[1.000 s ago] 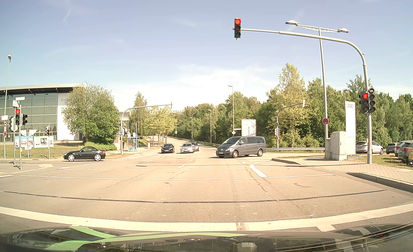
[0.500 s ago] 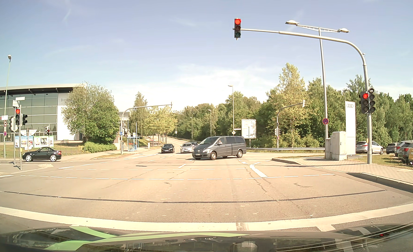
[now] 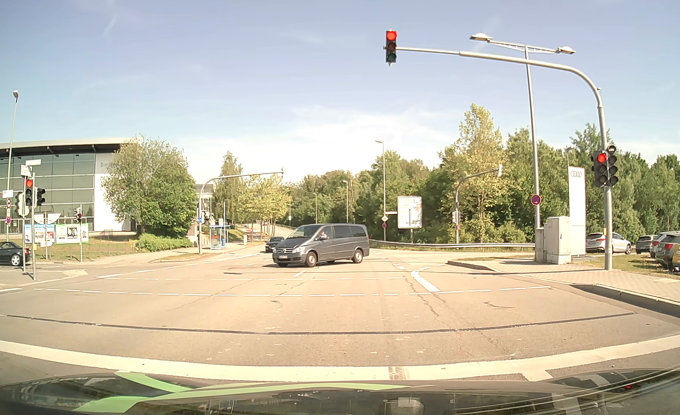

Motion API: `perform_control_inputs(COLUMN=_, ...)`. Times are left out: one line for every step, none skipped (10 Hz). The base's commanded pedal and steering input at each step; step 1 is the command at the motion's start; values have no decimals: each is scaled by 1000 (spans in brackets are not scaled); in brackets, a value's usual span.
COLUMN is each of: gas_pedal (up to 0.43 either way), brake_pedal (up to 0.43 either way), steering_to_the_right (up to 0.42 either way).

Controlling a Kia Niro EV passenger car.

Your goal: Follow the waypoints while adhering to traffic rules and regulations

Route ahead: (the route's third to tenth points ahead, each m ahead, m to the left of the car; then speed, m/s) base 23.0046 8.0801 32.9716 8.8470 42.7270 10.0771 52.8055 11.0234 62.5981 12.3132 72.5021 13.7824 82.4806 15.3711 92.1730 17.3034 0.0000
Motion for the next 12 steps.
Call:
perform_control_inputs(gas_pedal=0, brake_pedal=220, steering_to_the_right=-10)
perform_control_inputs(gas_pedal=0, brake_pedal=213, steering_to_the_right=-10)
perform_control_inputs(gas_pedal=0, brake_pedal=213, steering_to_the_right=-10)
perform_control_inputs(gas_pedal=0, brake_pedal=213, steering_to_the_right=-10)
perform_control_inputs(gas_pedal=0, brake_pedal=213, steering_to_the_right=-10)
perform_control_inputs(gas_pedal=0, brake_pedal=213, steering_to_the_right=-10)
perform_control_inputs(gas_pedal=0, brake_pedal=220, steering_to_the_right=-10)
perform_control_inputs(gas_pedal=0, brake_pedal=220, steering_to_the_right=-10)
perform_control_inputs(gas_pedal=0, brake_pedal=220, steering_to_the_right=-10)
perform_control_inputs(gas_pedal=0, brake_pedal=220, steering_to_the_right=-10)
perform_control_inputs(gas_pedal=0, brake_pedal=220, steering_to_the_right=-9)
perform_control_inputs(gas_pedal=0, brake_pedal=220, steering_to_the_right=-9)
